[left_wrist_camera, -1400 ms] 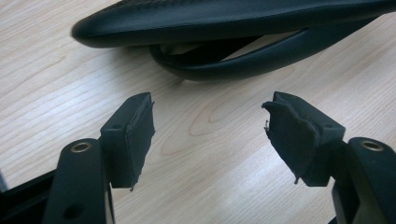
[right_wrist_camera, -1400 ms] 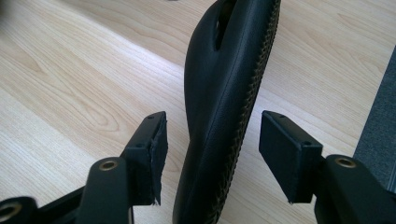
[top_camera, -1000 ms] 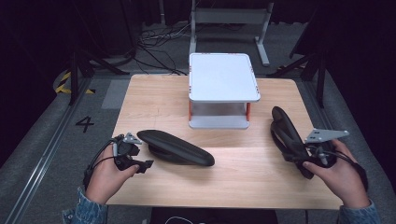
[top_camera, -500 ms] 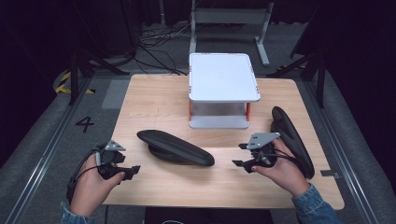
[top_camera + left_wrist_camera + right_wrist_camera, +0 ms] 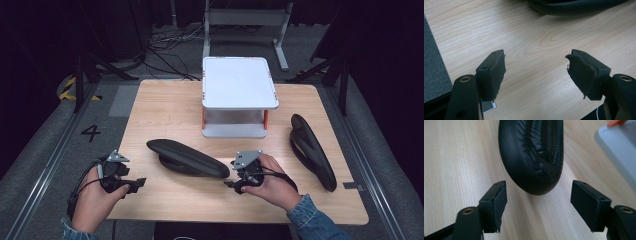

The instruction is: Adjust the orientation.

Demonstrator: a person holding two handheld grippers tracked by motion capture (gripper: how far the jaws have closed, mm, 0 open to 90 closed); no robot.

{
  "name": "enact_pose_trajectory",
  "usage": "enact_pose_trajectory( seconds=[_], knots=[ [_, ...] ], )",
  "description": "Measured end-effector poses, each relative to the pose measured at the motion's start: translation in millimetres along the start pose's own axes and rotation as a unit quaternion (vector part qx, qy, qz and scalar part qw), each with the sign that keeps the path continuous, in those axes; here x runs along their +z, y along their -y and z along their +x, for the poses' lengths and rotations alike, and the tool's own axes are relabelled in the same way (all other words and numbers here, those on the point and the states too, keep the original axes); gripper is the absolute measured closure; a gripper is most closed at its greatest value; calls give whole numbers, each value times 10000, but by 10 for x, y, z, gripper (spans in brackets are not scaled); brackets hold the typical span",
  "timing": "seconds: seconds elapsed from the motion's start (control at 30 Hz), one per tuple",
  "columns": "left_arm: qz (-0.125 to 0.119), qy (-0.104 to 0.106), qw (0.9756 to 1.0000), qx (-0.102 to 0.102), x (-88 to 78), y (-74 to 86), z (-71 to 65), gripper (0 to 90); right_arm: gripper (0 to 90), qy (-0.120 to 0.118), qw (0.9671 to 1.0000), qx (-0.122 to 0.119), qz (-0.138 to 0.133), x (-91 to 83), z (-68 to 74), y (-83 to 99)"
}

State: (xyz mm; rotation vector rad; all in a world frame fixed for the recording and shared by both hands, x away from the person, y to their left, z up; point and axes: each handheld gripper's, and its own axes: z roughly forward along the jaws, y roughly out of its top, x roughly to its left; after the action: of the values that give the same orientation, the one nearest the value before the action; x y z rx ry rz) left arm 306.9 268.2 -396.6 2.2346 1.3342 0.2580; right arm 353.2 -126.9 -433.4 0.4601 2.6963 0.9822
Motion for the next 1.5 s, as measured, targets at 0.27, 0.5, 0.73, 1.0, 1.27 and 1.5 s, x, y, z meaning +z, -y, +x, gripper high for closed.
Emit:
enact_pose_trajectory(
  seconds=[0.27, 0.5, 0.73, 1.0, 1.27, 1.5],
  knots=[
    [3, 19, 10000, -13, 11, -6, 0, 306, 288, 367, 9989, -279, 20, 139, 97, -127],
    [32, 38, 10000, -22, 13, 12, 10, 306, 274, 497, 9938, -955, -267, 298, 159, -272],
    [16, 35, 10000, -71, 26, 28, 28, 306, 503, 757, 9884, -1302, -205, 296, 176, -287],
    [13, 77, 10000, -60, 38, -3, 28, 306, 684, 771, 9930, -541, -717, 27, 142, -263],
    [6, 161, 9998, 119, 108, -147, 2, 306, 697, 124, 9936, 439, -1036, -269, 214, -181],
    [-39, 267, 9992, 288, 177, -297, -45, 306, 595, -96, 9714, 2287, -628, -210, -2, 159]
  ],
)
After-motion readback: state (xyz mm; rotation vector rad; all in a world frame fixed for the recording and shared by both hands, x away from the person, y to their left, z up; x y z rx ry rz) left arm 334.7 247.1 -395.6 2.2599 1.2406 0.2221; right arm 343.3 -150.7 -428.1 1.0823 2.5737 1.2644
